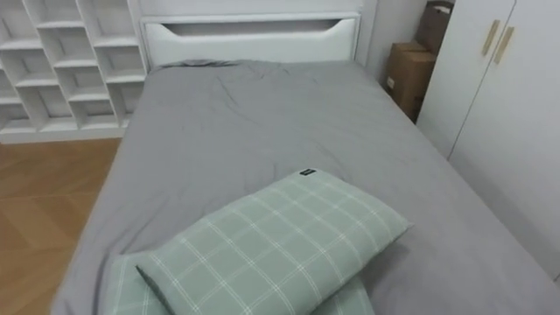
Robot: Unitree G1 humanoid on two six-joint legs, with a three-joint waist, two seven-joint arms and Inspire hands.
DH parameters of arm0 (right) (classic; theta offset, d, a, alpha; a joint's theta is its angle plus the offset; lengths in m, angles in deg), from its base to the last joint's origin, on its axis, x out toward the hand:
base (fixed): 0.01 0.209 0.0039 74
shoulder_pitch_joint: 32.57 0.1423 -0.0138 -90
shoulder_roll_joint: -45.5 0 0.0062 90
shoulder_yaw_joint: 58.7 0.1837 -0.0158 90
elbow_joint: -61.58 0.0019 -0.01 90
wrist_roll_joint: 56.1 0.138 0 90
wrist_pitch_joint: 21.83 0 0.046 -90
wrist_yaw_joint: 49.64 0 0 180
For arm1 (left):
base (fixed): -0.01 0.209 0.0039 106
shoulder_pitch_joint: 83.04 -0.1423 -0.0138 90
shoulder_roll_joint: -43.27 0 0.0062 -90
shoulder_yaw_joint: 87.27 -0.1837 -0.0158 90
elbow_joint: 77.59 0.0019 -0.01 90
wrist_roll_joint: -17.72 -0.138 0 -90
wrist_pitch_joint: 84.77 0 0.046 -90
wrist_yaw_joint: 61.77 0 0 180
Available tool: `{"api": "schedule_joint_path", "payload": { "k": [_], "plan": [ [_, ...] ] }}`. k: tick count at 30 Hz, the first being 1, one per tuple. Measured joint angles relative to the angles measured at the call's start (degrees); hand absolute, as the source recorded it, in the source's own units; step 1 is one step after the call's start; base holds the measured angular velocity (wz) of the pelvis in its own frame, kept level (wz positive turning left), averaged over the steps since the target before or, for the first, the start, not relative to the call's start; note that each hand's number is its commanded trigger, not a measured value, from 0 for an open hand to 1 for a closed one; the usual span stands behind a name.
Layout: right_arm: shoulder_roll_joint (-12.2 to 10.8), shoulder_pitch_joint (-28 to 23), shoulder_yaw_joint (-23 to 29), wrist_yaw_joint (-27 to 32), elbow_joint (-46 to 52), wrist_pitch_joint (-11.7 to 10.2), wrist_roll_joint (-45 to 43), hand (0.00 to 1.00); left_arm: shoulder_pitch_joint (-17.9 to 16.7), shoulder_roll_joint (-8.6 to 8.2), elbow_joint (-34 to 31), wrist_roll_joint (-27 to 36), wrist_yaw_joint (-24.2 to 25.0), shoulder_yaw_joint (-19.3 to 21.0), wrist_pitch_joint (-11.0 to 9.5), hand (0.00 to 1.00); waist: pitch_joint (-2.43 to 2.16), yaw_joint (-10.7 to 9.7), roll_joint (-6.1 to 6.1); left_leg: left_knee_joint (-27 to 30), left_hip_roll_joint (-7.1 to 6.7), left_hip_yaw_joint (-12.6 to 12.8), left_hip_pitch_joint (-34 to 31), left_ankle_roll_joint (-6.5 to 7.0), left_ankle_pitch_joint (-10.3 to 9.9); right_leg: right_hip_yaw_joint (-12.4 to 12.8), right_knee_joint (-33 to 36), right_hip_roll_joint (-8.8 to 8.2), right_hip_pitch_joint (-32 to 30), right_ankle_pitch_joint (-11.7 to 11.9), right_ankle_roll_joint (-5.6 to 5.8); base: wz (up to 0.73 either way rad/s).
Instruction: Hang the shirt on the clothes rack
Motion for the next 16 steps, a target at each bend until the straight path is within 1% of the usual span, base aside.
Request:
{"api": "schedule_joint_path", "payload": {
  "k": [2,5,9,11,16],
  "plan": [
    [0.00,0.11,-0.31,0.49,-0.08,0.01,0.56,0.00,-0.21,-0.01,0.03,-1.82,0.06,-0.04,0.99,0.00,0.02,0.21,-0.02,0.08,0.00,-0.08,-0.02,-0.07,0.07,-0.16,-0.01,0.05,0.00,-0.17,-0.12,0.07],
    [-0.06,0.02,-0.57,0.94,-0.10,0.08,1.00,0.00,-0.12,0.05,-0.33,-4.71,0.05,-0.04,1.54,0.00,0.02,0.09,-0.07,0.35,-0.03,0.07,0.25,0.20,0.26,-0.26,-0.01,-0.08,-0.07,-1.03,-0.25,0.01],
    [-0.10,-0.01,-0.69,0.93,-0.07,0.21,1.67,0.00,0.74,0.18,-0.95,-7.17,-0.01,0.00,2.07,0.00,-0.05,0.02,-0.17,0.34,-0.06,0.16,0.30,0.15,0.33,-0.20,0.21,-0.08,0.08,-1.08,-0.26,0.00],
    [-0.12,0.02,-0.68,0.91,-0.07,0.68,1.71,0.00,0.98,0.40,-2.26,-9.13,-0.06,0.05,2.41,0.00,-0.10,-0.06,-0.30,0.08,-0.09,0.15,0.47,0.12,0.35,-0.21,0.12,-0.07,0.22,-1.08,-0.26,0.00],
    [-0.10,0.07,-0.85,0.89,-0.08,0.77,1.94,0.00,1.47,0.61,-3.48,-9.45,-0.08,-0.05,2.56,0.00,-0.07,-0.11,-0.37,-0.57,-0.09,0.20,0.99,-0.07,0.35,-0.19,-0.16,-0.04,0.89,-1.21,-0.28,0.00]
  ]
}}
